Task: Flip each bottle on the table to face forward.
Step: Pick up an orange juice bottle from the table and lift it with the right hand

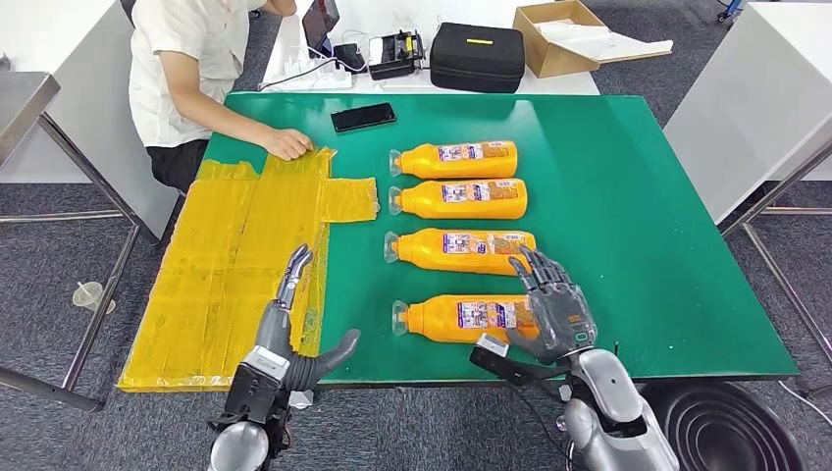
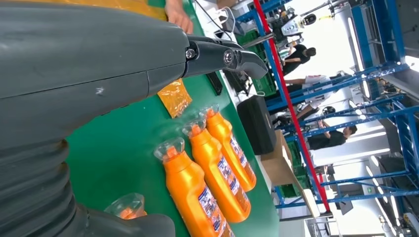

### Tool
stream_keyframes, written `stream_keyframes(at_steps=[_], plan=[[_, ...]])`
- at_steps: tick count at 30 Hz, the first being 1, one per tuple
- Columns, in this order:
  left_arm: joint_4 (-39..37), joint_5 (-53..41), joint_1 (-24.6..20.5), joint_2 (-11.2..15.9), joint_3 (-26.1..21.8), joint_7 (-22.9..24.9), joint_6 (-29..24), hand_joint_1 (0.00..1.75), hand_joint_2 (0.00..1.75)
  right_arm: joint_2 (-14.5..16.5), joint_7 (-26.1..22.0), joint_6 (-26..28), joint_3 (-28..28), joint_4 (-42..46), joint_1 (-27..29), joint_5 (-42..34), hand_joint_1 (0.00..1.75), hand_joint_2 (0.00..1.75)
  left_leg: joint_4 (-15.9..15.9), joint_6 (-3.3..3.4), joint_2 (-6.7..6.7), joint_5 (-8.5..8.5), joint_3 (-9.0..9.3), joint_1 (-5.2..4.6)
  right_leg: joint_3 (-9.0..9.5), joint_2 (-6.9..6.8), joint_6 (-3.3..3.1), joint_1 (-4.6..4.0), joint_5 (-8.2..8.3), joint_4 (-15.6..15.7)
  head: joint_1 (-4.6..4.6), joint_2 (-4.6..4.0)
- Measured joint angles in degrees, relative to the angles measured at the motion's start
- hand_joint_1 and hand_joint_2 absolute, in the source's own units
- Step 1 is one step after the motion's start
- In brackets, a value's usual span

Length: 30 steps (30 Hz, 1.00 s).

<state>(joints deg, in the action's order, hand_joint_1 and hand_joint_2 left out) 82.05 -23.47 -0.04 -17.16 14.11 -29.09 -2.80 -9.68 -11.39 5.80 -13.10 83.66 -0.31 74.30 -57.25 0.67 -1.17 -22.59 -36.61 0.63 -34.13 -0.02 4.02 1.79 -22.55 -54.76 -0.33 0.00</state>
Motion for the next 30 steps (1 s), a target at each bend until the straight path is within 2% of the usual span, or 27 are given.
stream_keyframes(at_steps=[9,30], plan=[[0.0,0.2,-0.2,0.0,0.8,0.1,-0.3,0.0,1.75,-2.2,0.4,-1.3,-0.9,-3.8,-1.9,-1.7,0.0,1.75,0.0,0.0,-0.02,0.0,-0.01,0.0,0.01,0.0,0.01,0.01,0.0,0.0,0.01,0.0],[0.0,0.9,-0.3,0.0,2.4,0.6,-0.1,0.0,1.75,-1.7,-0.1,-1.5,-4.5,-8.8,-1.3,-4.8,0.0,1.75,0.0,0.0,-0.01,-0.01,-0.02,0.0,-0.01,0.0,0.0,0.0,-0.01,0.0,0.01,0.0]])
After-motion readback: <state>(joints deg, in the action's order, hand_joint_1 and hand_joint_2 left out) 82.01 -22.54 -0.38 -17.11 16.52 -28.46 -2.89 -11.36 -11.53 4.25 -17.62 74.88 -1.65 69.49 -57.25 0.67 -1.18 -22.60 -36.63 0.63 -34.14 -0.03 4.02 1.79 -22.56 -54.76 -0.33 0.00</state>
